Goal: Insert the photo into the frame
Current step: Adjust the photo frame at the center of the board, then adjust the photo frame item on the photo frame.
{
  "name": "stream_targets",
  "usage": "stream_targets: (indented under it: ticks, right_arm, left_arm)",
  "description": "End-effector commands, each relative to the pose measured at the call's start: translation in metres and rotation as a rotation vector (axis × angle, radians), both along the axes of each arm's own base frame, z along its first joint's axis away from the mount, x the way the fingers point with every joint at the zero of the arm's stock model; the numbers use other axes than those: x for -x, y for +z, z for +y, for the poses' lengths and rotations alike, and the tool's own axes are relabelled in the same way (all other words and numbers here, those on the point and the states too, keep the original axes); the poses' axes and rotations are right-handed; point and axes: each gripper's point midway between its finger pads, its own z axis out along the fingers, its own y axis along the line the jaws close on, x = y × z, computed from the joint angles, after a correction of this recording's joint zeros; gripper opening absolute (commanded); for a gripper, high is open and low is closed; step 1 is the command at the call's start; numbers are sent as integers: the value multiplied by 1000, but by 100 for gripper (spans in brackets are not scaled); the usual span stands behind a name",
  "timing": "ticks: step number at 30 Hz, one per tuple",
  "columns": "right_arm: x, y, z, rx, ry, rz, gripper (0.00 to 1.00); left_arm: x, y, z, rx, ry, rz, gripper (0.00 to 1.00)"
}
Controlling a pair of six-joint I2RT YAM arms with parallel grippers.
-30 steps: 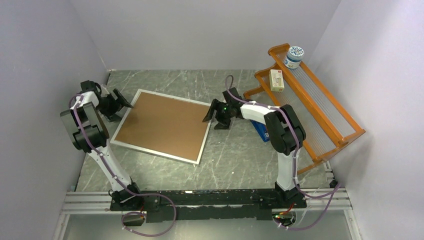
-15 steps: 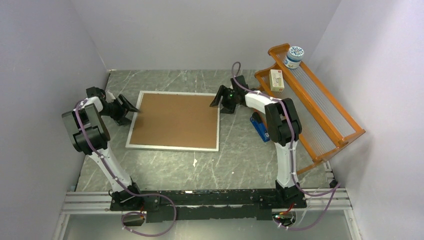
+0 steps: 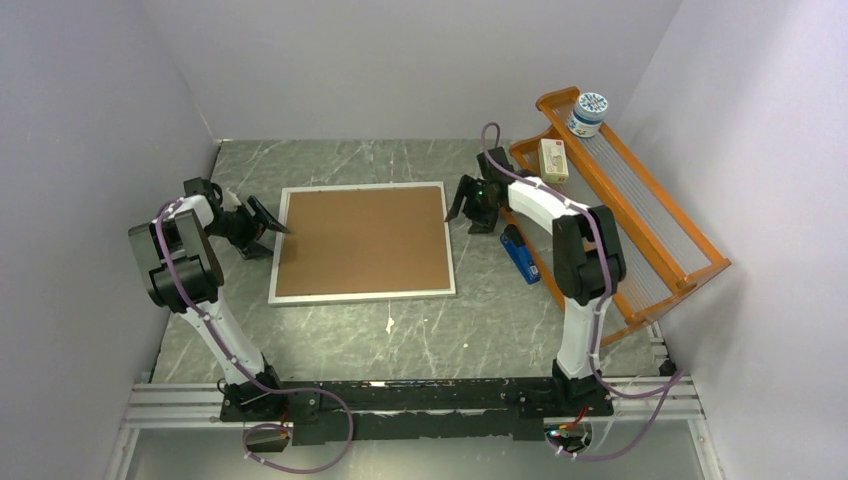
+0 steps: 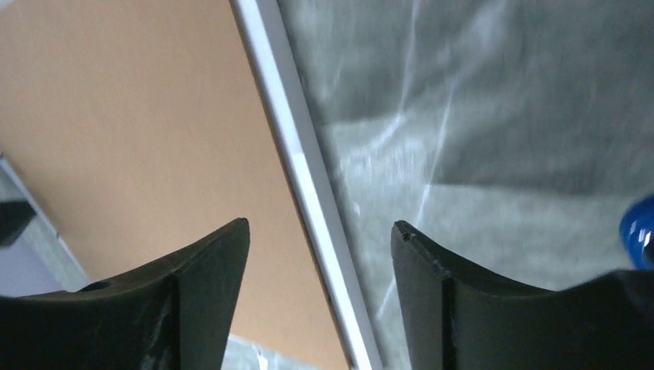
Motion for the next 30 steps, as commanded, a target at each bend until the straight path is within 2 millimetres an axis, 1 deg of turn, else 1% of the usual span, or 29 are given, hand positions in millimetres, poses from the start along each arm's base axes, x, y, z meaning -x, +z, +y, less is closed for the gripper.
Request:
stream_targets:
  ticks: [1, 3, 6, 10, 12, 17, 19, 23, 27, 30]
  right_arm:
    - [47, 40, 11, -115, 73, 17, 66]
    - [61, 39, 16, -155, 92, 39, 58]
    - [80, 26, 21, -179, 114, 107, 52]
    - [89, 13, 30, -204, 131, 128, 47]
    - [90, 7, 35, -213, 135, 141, 42]
    - [88, -4, 41, -224, 144, 142, 38]
    - [87, -8, 41, -219, 142, 150, 37]
    - [88, -21, 37, -185, 134, 179, 37]
    - [84, -24, 34, -156, 138, 164, 40]
    - [80, -25, 40, -185, 167, 140, 40]
  left_arm:
    - [-6, 14, 5, -24, 20, -26, 77]
    - [-6, 13, 5, -21, 32, -19, 77]
    - [-6, 10, 3, -6, 41, -12, 76]
    - [-4, 5, -1, 19, 40, -1, 75]
    - [-4, 4, -1, 22, 37, 1, 75]
    - [-2, 1, -2, 21, 29, 10, 74]
    - [-2, 0, -2, 22, 27, 14, 74]
    - [-3, -2, -3, 34, 29, 23, 73]
    - [-3, -3, -3, 37, 31, 27, 73]
    - [-3, -4, -5, 49, 29, 31, 73]
